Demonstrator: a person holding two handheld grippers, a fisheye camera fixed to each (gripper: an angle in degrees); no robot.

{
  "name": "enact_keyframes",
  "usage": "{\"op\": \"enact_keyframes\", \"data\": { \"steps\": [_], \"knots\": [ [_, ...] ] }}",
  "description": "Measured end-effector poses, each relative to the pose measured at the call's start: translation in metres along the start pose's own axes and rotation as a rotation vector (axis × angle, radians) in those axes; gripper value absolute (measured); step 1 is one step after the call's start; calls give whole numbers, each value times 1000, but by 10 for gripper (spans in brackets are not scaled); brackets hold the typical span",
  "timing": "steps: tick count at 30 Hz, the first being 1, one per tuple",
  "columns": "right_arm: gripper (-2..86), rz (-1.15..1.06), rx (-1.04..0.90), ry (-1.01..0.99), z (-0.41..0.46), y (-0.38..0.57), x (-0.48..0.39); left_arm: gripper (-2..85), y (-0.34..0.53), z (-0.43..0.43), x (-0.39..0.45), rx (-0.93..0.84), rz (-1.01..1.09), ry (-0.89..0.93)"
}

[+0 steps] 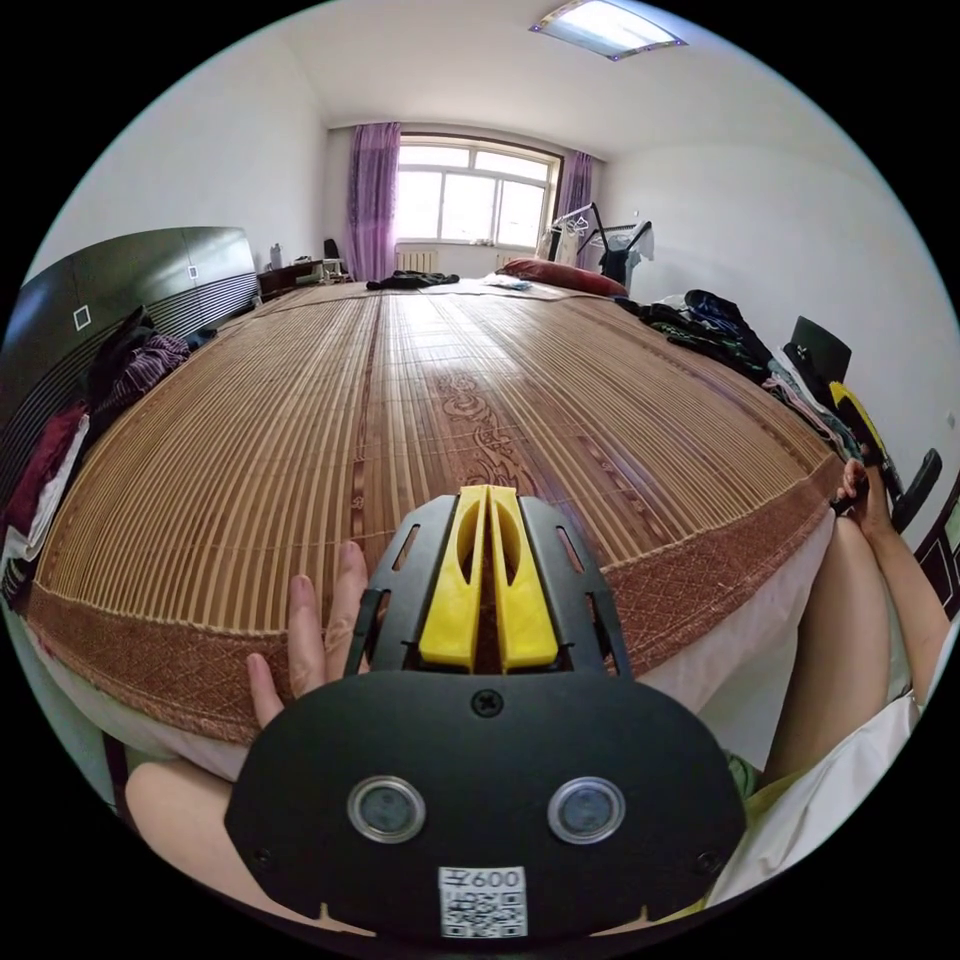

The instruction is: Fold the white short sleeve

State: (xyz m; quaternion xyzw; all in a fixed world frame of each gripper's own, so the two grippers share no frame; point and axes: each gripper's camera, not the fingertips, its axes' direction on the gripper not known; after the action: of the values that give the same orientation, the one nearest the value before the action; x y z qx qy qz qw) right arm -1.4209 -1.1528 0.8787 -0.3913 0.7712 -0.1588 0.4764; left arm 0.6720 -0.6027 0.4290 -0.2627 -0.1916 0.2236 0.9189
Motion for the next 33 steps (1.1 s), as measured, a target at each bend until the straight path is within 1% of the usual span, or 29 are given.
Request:
{"op": "enact_keyframes", "data": {
  "steps": [2, 8, 11, 13, 14, 16, 17, 18, 20, 22, 23, 24, 25, 26, 28, 30, 32, 33],
  "knots": [
    [104, -17, -13, -11, 5, -7, -6, 2, 3, -1, -1, 4, 0, -1],
    [118, 141, 12, -16, 12, -29, 14, 1, 15, -5, -8, 18, 0, -5],
    [118, 137, -79, -74, 39, -49, 14, 1, 20, -8, -14, 19, -1, -2],
    [123, 123, -148, -165, 62, -75, 16, 1, 24, -10, -19, 19, -1, -2],
    [124, 143, -147, -172, 66, -84, 22, 1, 25, -11, -20, 19, -1, -2],
    [126, 277, -77, -170, 86, -124, 61, 1, 29, -13, -25, 19, 1, -5],
    [126, 293, -68, -188, 95, -135, 72, 1, 30, -14, -27, 18, 2, -6],
    [125, 279, -66, -239, 120, -158, 94, 1, 32, -15, -30, 17, 2, -7],
    [128, 242, -120, -209, 171, -193, 122, 1, 36, -17, -34, 19, 3, -8],
    [132, 212, -186, -40, 249, -226, 163, 1, 41, -19, -40, 22, 7, -14],
    [131, 208, -210, -11, 271, -231, 175, 1, 42, -19, -41, 23, 8, -16],
    [129, 196, -268, 19, 316, -237, 198, 1, 45, -20, -44, 24, 9, -19],
    [129, 188, -347, 29, 363, -235, 218, 1, 47, -21, -48, 24, 10, -22],
    [129, 202, -391, 36, 387, -232, 227, 1, 48, -22, -49, 24, 10, -23],
    [132, 268, -536, -7, 469, -210, 247, 2, 53, -24, -56, 28, 14, -30],
    [134, 276, -597, -39, 517, -193, 245, 2, 58, -26, -62, 31, 14, -30],
    [136, 247, -701, -34, 564, -171, 234, 3, 62, -28, -69, 33, 14, -27],
    [138, 221, -828, 5, 598, -144, 224, 3, 64, -30, -73, 35, 14, -26]
  ]
}}
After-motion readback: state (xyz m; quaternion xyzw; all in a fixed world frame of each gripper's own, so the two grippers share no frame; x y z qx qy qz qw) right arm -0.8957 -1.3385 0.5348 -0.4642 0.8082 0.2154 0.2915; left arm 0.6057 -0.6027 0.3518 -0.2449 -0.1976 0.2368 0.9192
